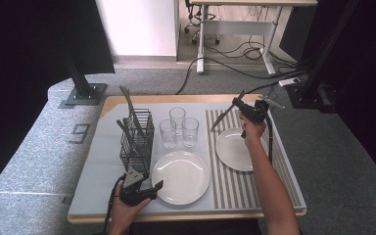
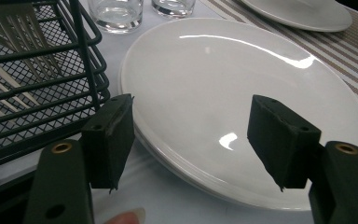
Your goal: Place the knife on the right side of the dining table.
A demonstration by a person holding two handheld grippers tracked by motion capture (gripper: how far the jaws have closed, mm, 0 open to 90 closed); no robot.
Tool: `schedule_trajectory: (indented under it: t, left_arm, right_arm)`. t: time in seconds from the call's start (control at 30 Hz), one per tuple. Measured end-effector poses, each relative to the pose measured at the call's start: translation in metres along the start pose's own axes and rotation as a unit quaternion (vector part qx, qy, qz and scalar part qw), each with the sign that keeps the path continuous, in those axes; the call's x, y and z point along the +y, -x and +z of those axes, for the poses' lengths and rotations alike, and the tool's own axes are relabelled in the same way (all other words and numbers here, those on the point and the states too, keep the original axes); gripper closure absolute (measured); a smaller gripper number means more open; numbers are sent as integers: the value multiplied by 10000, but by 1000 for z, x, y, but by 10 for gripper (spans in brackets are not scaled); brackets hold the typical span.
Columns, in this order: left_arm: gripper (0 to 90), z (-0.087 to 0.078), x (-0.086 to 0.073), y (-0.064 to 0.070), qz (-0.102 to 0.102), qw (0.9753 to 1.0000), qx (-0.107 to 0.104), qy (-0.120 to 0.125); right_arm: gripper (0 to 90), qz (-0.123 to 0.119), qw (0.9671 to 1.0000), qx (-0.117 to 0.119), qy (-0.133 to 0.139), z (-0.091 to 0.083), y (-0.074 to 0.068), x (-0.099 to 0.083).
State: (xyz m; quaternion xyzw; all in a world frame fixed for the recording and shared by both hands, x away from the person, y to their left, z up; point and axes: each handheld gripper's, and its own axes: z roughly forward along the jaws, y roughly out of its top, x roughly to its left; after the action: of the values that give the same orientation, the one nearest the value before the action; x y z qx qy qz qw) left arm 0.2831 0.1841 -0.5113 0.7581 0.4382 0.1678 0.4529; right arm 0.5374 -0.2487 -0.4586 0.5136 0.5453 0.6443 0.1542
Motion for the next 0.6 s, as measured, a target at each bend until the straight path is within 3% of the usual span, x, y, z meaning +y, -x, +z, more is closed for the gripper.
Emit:
schedule_trajectory:
  t: [0.6]
  left_arm:
    - [319,0,0,0,11,10000,-9,-12]
  right_arm:
    - [819,-34,10000,-64,18,-2,4,-1]
